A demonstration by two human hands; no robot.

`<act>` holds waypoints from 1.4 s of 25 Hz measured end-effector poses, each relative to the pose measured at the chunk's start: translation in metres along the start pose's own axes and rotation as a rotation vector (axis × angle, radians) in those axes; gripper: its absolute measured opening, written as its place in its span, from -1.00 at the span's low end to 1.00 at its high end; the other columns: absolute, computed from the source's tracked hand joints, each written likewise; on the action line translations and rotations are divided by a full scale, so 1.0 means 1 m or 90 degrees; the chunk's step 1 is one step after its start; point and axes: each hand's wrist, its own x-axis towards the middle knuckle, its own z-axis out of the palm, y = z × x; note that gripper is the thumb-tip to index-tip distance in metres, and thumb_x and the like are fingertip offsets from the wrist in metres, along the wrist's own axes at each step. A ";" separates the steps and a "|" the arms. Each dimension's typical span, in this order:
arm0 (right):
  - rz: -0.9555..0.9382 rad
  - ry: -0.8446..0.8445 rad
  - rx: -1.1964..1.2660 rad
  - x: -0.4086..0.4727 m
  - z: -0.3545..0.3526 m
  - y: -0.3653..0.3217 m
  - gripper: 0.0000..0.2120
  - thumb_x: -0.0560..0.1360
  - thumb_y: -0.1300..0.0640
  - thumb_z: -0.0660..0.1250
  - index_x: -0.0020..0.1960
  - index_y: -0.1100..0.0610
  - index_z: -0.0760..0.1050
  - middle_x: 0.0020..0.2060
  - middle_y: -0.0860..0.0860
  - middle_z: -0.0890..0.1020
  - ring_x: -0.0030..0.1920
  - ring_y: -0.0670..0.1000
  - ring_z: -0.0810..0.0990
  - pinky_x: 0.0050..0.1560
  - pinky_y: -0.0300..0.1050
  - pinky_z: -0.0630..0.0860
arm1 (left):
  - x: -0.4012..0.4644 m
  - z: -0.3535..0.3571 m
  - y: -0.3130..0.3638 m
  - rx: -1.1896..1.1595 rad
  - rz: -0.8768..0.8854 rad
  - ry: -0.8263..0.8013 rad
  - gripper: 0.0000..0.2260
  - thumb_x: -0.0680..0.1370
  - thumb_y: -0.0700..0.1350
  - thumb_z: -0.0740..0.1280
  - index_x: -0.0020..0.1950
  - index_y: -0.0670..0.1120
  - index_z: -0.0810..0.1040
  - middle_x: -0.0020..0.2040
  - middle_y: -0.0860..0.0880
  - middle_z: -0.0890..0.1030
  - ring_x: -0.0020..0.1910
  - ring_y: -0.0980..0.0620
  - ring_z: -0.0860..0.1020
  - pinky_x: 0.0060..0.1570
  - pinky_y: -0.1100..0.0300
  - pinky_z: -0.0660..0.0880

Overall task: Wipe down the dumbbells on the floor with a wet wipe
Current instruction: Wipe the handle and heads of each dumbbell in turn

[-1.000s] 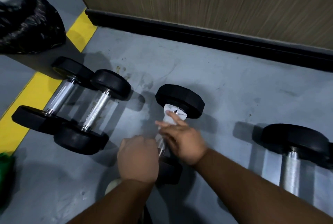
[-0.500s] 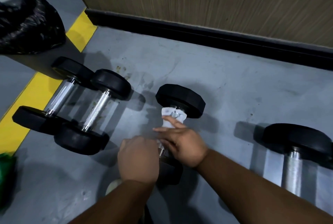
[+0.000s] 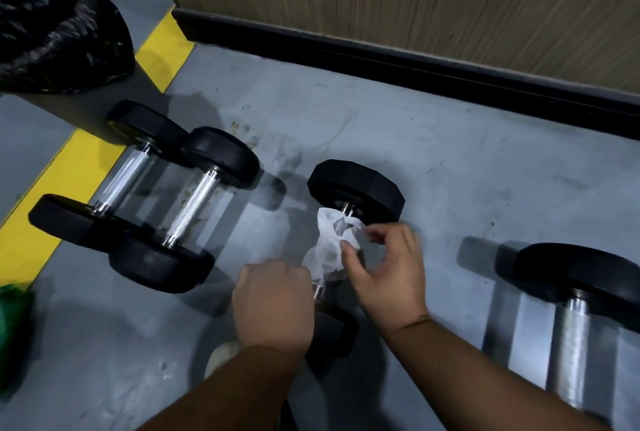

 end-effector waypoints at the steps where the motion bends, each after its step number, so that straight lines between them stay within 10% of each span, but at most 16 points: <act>1: 0.106 -0.025 0.001 0.000 0.007 -0.004 -0.61 0.37 -0.13 0.57 0.04 0.00 0.49 -0.02 -0.12 0.53 0.02 -0.08 0.53 0.03 -0.16 0.51 | 0.000 0.000 0.000 0.005 0.000 0.001 -0.68 0.43 0.06 0.15 -0.48 -0.03 0.20 -0.47 0.06 0.32 -0.27 -0.06 0.42 -0.29 -0.06 0.46; 4: 0.229 -0.147 0.072 0.001 0.026 -0.007 -0.68 0.44 -0.06 0.55 0.06 -0.04 0.47 -0.04 -0.07 0.63 -0.01 -0.01 0.62 -0.03 -0.15 0.55 | 0.000 0.000 0.001 -0.003 0.007 0.000 -0.69 0.43 0.05 0.15 -0.48 -0.02 0.21 -0.47 0.08 0.31 -0.28 -0.07 0.42 -0.30 -0.06 0.46; 8: 0.023 -0.176 0.032 0.001 0.019 -0.009 -0.88 0.51 0.28 0.41 0.00 0.11 0.64 -0.03 0.00 0.63 -0.04 0.00 0.65 -0.06 -0.49 0.41 | 0.000 -0.001 0.000 -0.010 0.002 0.005 -0.70 0.42 0.05 0.15 -0.48 0.01 0.19 -0.48 0.09 0.30 -0.27 -0.09 0.44 -0.28 -0.06 0.47; 13: -0.341 -0.084 0.087 0.024 0.009 -0.014 -0.85 0.42 0.45 0.38 -0.13 0.26 0.65 0.07 0.12 0.68 0.11 0.08 0.67 0.20 -0.12 0.57 | 0.001 0.000 -0.001 0.002 0.019 0.006 -0.69 0.42 0.03 0.16 -0.47 0.03 0.11 -0.49 0.07 0.28 -0.28 -0.10 0.43 -0.30 -0.08 0.47; 17: -0.465 -0.251 -0.014 0.010 0.017 0.028 -0.82 0.49 0.34 0.34 0.00 0.21 0.69 0.21 0.08 0.68 0.35 0.12 0.57 0.32 0.17 0.53 | -0.001 0.000 -0.001 -0.005 0.020 -0.008 -0.68 0.43 0.05 0.14 -0.47 0.02 0.12 -0.50 0.07 0.27 -0.27 -0.08 0.42 -0.29 -0.09 0.47; 22: -0.494 -0.370 -0.042 0.023 0.007 0.024 -0.72 0.58 0.00 0.29 0.14 0.07 0.70 0.24 -0.08 0.67 0.39 -0.08 0.53 0.24 0.06 0.42 | 0.000 -0.001 0.001 0.007 0.013 -0.011 -0.68 0.44 0.08 0.14 -0.47 0.01 0.17 -0.49 0.06 0.32 -0.26 -0.07 0.44 -0.28 -0.06 0.47; 35: -0.431 -0.373 -0.147 0.038 0.011 0.023 -0.66 0.69 -0.03 0.16 0.37 -0.02 0.56 0.47 -0.15 0.46 0.52 -0.04 0.36 0.24 0.05 0.50 | 0.001 -0.001 0.000 0.010 0.011 -0.005 -0.69 0.42 0.06 0.15 -0.47 0.01 0.17 -0.48 0.07 0.30 -0.28 -0.12 0.44 -0.30 -0.10 0.48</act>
